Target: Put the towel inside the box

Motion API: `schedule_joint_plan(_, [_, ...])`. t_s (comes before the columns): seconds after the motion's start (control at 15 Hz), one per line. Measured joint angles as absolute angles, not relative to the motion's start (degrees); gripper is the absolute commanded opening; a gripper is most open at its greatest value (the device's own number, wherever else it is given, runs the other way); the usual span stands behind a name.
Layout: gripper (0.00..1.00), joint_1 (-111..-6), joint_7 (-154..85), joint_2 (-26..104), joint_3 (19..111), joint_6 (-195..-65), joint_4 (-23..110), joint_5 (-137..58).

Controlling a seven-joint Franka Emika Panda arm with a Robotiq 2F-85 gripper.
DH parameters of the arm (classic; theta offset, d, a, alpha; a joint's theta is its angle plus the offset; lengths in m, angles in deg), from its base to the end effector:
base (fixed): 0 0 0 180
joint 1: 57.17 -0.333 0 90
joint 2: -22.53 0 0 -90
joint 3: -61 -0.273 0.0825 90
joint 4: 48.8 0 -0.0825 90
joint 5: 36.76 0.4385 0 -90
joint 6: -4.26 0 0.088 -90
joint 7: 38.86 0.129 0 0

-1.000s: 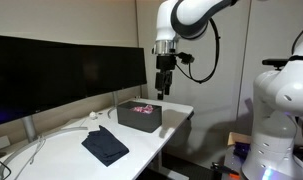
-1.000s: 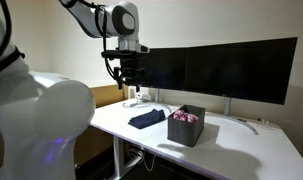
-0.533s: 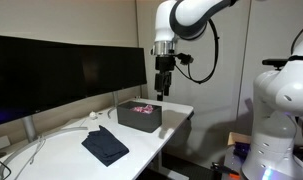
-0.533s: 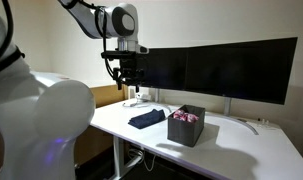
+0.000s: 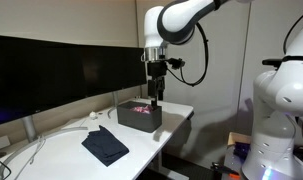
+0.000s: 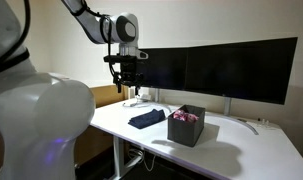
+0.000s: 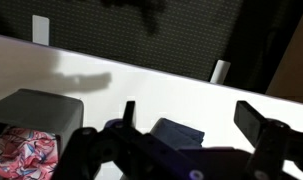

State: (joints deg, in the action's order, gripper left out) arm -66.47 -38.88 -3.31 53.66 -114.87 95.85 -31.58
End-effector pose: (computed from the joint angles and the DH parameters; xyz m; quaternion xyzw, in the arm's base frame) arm 0.4483 0.1351 0.3455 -0.9931 -0.1169 -0.0002 0.0118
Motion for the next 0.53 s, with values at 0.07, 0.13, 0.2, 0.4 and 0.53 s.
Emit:
schedule_joint_plan(0.07, [1.00, -66.46, -38.85, -2.20, 53.51, -114.88, 95.11, -31.63])
schedule_joint_plan(0.13, [1.00, -66.46, -38.84, -1.25, 53.39, -114.88, 94.41, -31.64])
schedule_joint_plan(0.2, [1.00, -66.46, -38.82, -0.32, 53.29, -114.89, 93.73, -31.68])
schedule_joint_plan(0.4, [1.00, -66.44, -38.67, 1.92, 53.10, -115.37, 91.98, -31.79])
schedule_joint_plan(0.53, [1.00, -66.42, -38.56, 3.22, 53.03, -116.02, 90.87, -31.80])
